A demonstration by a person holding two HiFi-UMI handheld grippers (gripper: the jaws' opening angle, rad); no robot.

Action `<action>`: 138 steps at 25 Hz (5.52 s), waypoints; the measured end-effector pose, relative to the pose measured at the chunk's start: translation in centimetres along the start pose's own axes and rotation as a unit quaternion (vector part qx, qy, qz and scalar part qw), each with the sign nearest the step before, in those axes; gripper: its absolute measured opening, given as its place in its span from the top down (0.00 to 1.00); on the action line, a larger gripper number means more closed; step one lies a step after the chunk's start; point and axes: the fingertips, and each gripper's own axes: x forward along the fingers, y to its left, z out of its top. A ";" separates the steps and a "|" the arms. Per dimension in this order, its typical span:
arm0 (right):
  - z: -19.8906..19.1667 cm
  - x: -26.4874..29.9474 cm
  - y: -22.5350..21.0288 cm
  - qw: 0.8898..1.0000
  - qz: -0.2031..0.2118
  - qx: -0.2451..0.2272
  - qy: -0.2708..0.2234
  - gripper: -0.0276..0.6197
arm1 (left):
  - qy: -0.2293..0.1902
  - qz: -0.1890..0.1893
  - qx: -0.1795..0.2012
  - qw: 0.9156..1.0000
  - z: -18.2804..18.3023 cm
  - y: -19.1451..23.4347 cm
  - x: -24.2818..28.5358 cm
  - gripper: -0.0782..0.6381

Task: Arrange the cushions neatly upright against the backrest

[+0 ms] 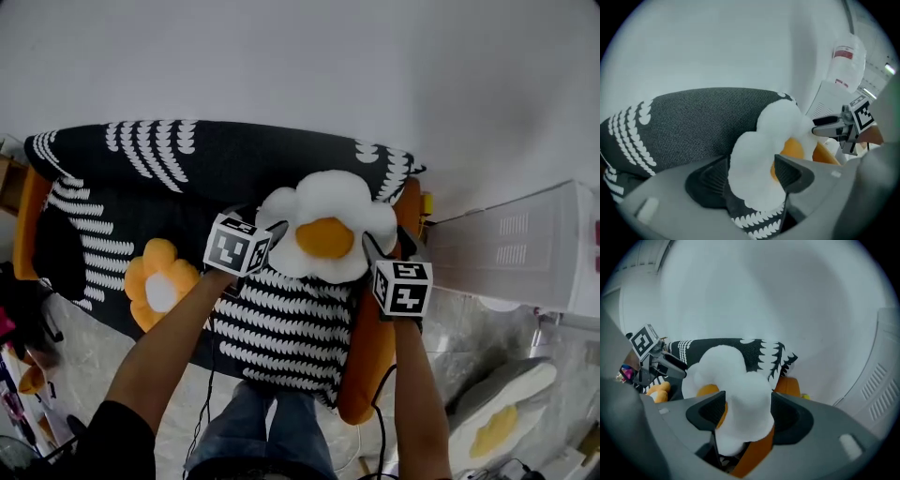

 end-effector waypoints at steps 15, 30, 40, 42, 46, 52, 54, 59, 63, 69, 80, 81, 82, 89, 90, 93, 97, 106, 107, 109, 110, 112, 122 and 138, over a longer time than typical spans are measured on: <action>12.8 -8.5 10.9 0.994 0.064 -0.060 -0.067 0.45 | -0.102 0.097 -0.032 0.990 6.4 3.9 -20.2 0.45; 22.8 -17.2 28.8 0.965 0.170 -0.142 -0.143 0.42 | -0.212 0.223 -0.090 0.947 2.0 9.5 -43.5 0.45; 23.6 -18.5 40.5 0.935 0.259 -0.187 -0.154 0.41 | -0.241 0.299 -0.156 0.910 -5.7 12.8 -52.8 0.45; 23.2 -18.4 42.2 0.930 0.272 -0.196 -0.149 0.40 | -0.239 0.308 -0.165 0.906 -6.9 13.1 -53.6 0.45; 22.3 -17.8 44.4 0.922 0.295 -0.208 -0.138 0.40 | -0.234 0.321 -0.180 0.900 -8.5 13.5 -54.4 0.45; 20.0 -15.4 45.3 0.919 0.314 -0.211 -0.109 0.40 | -0.211 0.329 -0.194 0.900 -10.0 14.1 -53.2 0.45; 19.1 -14.5 45.4 0.918 0.322 -0.209 -0.099 0.40 | -0.200 0.331 -0.199 0.900 -10.6 14.2 -52.6 0.45; 16.7 -12.4 45.5 0.919 0.333 -0.199 -0.075 0.40 | -0.173 0.327 -0.199 0.908 -11.8 14.2 -50.7 0.45; 14.0 -10.8 45.6 0.925 0.329 -0.185 -0.047 0.40 | -0.144 0.314 -0.199 0.917 -13.6 15.0 -49.3 0.45; 11.2 -7.1 46.9 0.938 0.306 -0.161 -0.020 0.40 | -0.106 0.263 -0.184 0.941 -15.9 18.8 -45.5 0.45; 4.9 1.9 51.2 0.977 0.184 -0.091 0.063 0.38 | -0.014 0.078 -0.116 0.990 -22.4 29.7 -35.0 0.45; 4.2 2.7 51.5 0.978 0.176 -0.084 0.072 0.38 | -0.004 0.066 -0.113 0.991 -23.0 30.3 -34.1 0.44; 3.4 3.4 51.6 0.979 0.168 -0.077 0.081 0.37 | 0.005 0.054 -0.111 0.992 -23.6 30.8 -33.1 0.44; -3.3 5.9 50.5 0.983 0.114 -0.037 0.141 0.37 | 0.063 -0.025 -0.129 0.989 -29.4 31.3 -26.4 0.41; -4.0 6.4 50.3 0.982 0.112 -0.034 0.147 0.37 | 0.068 -0.029 -0.135 0.988 -30.0 31.5 -25.7 0.40; -6.4 7.8 49.7 0.981 0.107 -0.016 0.159 0.36 | 0.090 -0.036 -0.167 0.981 -32.3 31.7 -23.5 0.38; -9.7 10.2 49.5 0.977 0.116 0.006 0.177 0.34 | 0.113 -0.048 -0.192 0.974 -35.0 31.3 -20.8 0.34; -15.2 13.5 48.6 0.971 0.128 0.043 0.196 0.28 | 0.119 -0.061 -0.242 0.961 -38.9 31.0 -17.4 0.27; -15.4 13.5 48.4 0.971 0.132 0.048 0.195 0.27 | 0.116 -0.064 -0.249 0.960 -39.0 30.7 -17.1 0.27; -15.6 13.7 48.3 0.970 0.140 0.060 0.189 0.27 | 0.104 -0.074 -0.267 0.955 -39.0 30.1 -16.4 0.27; -15.6 13.9 48.4 0.970 0.145 0.065 0.185 0.28 | 0.097 -0.082 -0.277 0.952 -39.0 30.0 -16.1 0.28; -15.7 14.3 48.8 0.970 0.151 0.070 0.180 0.32 | 0.087 -0.097 -0.291 0.948 -39.2 30.0 -15.8 0.35; -13.4 11.9 48.8 0.972 0.149 0.049 0.176 0.50 | 0.062 -0.072 -0.245 0.965 -35.6 28.9 -19.3 0.51; 4.2 3.2 52.3 0.981 0.181 -0.017 0.063 0.55 | -0.028 0.001 -0.204 0.979 -22.5 30.3 -34.1 0.52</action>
